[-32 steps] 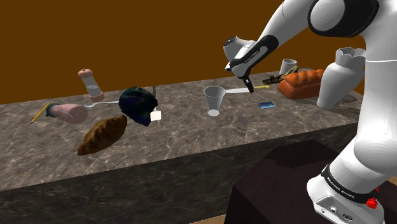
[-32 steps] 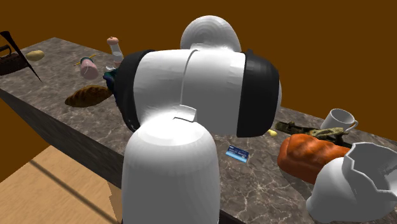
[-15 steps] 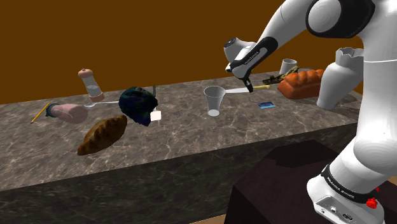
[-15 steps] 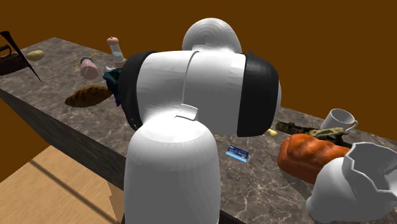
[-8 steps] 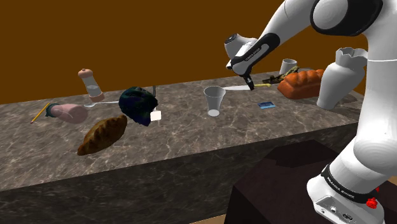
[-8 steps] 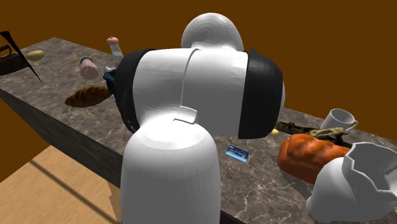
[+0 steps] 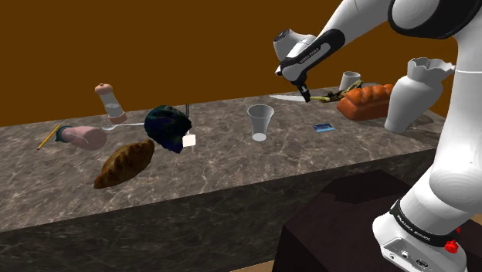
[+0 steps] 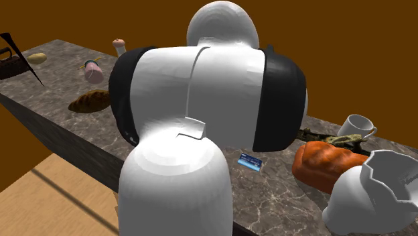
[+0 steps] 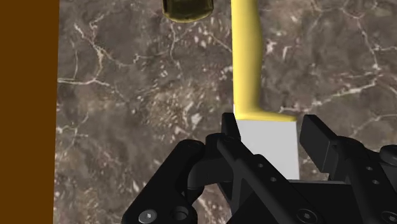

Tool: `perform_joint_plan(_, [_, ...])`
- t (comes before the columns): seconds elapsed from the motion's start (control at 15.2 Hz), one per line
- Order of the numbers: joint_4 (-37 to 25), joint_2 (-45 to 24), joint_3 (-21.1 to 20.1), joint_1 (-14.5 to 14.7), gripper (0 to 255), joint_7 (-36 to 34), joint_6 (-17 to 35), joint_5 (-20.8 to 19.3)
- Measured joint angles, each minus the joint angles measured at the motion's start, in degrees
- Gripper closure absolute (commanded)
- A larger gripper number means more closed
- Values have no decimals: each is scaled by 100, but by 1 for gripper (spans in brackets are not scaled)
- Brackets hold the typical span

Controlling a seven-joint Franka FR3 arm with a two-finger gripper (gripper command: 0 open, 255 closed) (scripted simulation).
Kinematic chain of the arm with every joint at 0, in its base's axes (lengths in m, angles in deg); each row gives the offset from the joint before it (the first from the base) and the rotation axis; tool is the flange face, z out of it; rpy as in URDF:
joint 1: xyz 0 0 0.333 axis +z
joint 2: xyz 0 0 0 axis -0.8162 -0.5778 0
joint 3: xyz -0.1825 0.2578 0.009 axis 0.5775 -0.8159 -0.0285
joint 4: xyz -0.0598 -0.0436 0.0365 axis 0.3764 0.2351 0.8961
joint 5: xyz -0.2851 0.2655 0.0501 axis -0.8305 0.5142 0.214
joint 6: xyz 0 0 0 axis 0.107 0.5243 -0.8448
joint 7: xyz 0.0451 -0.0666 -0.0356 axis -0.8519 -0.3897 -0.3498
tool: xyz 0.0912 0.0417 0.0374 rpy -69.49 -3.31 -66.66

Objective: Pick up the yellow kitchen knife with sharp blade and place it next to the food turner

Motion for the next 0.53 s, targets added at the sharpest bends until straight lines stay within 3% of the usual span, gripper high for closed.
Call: perform_joint_plan(0.53, [-192,305,-21,29,255,238,-451,85])
